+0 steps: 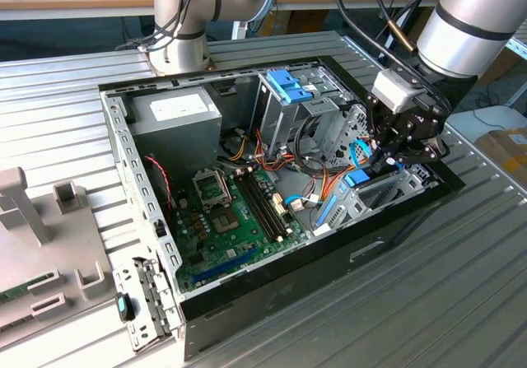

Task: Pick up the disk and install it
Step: 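Insert the second disk wire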

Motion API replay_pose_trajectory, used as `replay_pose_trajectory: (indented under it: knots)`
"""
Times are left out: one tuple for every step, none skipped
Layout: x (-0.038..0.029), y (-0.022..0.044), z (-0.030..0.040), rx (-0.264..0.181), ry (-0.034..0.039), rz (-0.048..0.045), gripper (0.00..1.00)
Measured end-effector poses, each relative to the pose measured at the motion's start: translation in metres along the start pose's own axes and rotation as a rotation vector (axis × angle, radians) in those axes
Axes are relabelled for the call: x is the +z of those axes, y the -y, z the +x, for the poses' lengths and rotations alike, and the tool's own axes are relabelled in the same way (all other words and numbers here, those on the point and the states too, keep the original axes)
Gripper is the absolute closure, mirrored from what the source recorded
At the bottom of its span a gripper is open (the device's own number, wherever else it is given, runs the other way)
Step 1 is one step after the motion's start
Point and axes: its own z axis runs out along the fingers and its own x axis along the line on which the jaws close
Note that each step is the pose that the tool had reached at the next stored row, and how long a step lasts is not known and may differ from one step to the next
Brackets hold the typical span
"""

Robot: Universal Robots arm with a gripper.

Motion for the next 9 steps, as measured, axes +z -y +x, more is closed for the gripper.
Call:
replay_pose_trajectory:
  knots:
    - [-0.0001, 0.0000, 0.0000, 0.000, -0.0001, 0.0000, 0.76]
    - [-0.0003, 0.0000, 0.0000, 0.000, -0.0005, -0.0001, 0.76]
    - [-0.0016, 0.0001, 0.0000, 0.000, -0.0008, -0.0001, 0.76]
    - [-0.0070, 0.0004, 0.0001, 0.000, -0.0006, 0.0001, 0.76]
    - [-0.0095, 0.0005, 0.0002, 0.000, -0.0004, 0.0002, 0.76]
    - [-0.0113, 0.0006, 0.0002, 0.000, -0.0003, 0.0002, 0.76]
    - [-0.0140, 0.0008, 0.0002, 0.000, -0.0004, 0.0002, 0.76]
    - [-0.0157, 0.0009, 0.0003, 0.000, -0.0004, 0.0002, 0.76]
    - [-0.0171, 0.0010, 0.0003, 0.000, -0.0003, 0.0002, 0.76]
